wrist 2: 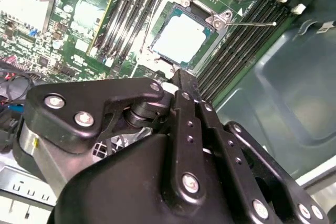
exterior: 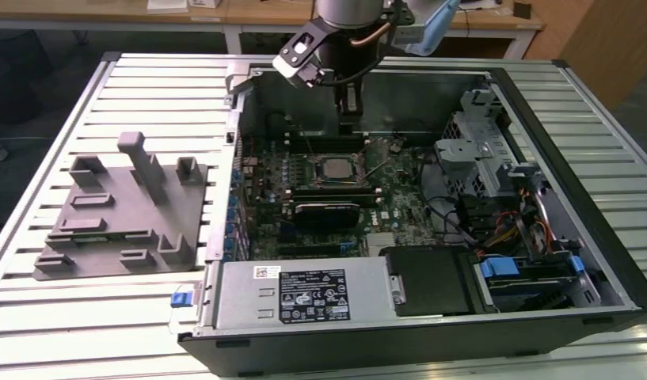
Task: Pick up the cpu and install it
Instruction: 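Close the cpu cover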
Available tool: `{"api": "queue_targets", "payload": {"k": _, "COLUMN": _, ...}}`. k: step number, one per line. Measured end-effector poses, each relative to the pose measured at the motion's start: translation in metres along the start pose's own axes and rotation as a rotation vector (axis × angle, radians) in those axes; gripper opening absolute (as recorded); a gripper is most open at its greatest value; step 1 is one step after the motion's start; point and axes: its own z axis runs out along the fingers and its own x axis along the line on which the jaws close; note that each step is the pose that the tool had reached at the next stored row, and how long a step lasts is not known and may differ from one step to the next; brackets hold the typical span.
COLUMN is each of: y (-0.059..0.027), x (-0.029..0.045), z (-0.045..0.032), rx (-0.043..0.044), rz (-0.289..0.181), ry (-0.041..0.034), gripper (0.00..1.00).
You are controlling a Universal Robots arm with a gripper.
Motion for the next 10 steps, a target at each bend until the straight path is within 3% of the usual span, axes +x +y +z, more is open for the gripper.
{"api": "queue_targets", "payload": {"k": 7, "y": 0.0005, "x": -0.0103, "z": 0.0001, "rx": 0.0004, "rz": 0.001, "ry": 0.0008, "gripper": 0.12}}
{"api": "queue_targets", "payload": {"k": 10, "y": 0.0092, "x": -0.0106, "z": 0.0007, "rx": 0.008, "rz": 0.001, "ry": 0.0008, "gripper": 0.12}}
